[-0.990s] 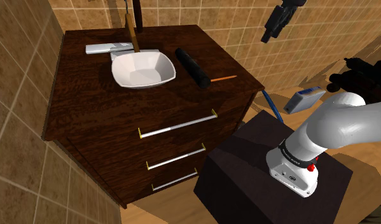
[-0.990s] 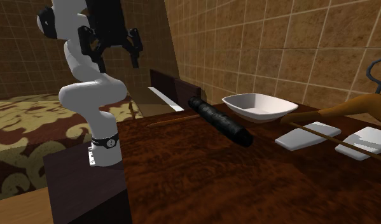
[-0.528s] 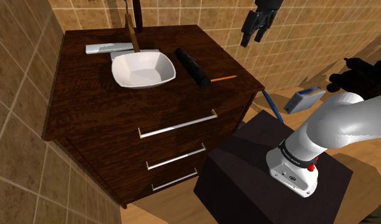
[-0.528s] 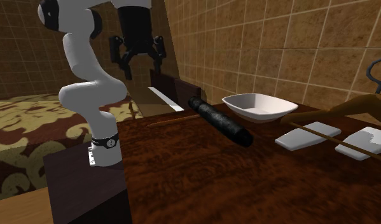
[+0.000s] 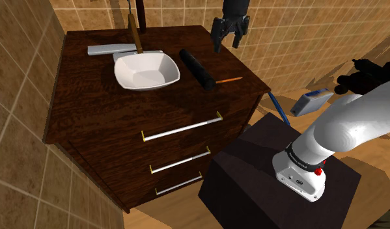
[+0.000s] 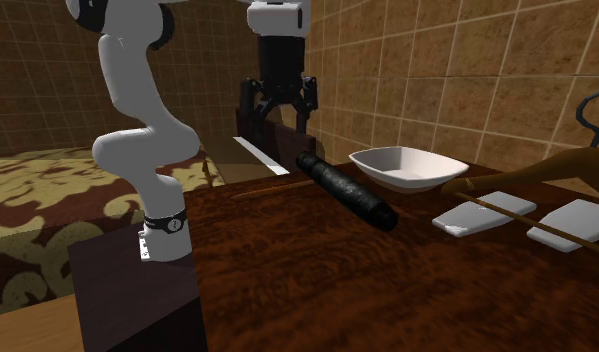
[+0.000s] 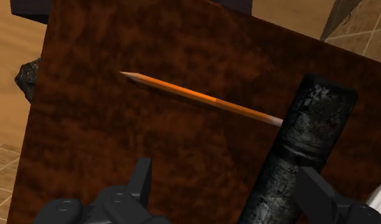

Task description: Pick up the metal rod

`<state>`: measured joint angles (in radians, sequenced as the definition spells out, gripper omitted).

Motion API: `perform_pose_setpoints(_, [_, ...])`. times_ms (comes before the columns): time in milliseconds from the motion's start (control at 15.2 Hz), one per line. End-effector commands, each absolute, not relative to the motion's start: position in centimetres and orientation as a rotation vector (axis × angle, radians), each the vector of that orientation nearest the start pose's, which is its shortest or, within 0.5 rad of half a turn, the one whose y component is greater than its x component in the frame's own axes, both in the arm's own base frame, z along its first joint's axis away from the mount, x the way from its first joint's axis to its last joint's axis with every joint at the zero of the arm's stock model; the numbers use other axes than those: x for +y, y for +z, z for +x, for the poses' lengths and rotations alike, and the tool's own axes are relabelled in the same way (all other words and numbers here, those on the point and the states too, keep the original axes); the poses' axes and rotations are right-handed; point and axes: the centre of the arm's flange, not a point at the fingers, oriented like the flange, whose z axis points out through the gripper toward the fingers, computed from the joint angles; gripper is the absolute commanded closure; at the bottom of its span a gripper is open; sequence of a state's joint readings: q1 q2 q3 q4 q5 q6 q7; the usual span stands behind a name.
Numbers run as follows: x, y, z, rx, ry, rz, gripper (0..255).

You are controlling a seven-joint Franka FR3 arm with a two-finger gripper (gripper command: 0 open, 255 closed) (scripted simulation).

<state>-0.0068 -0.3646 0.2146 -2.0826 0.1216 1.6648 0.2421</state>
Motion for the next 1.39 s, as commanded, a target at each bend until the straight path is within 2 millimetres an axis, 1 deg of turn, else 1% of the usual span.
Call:
perform_pose_setpoints(0, [13.7,55.7,44.9,0.147,0.143,-3.108,0])
perform_pose_setpoints(396, [18.6,52.4,51.3,0.274,0.251,-3.108,0])
perform_pose_setpoints(462, [18.7,52.4,51.4,0.276,0.252,-3.108,0])
perform_pose_setpoints(858, [18.7,49.2,51.4,0.276,0.252,-3.108,0])
perform_pose_setpoints(924, [18.7,48.4,51.4,0.276,0.252,-3.108,0])
perform_pose_setpoints(1056, [18.7,48.4,51.4,0.276,0.252,-3.108,0])
perform_pose_setpoints(1122, [18.7,48.4,51.4,0.276,0.252,-3.108,255])
perform_pose_setpoints(1320, [18.7,48.4,51.4,0.276,0.252,-3.108,255])
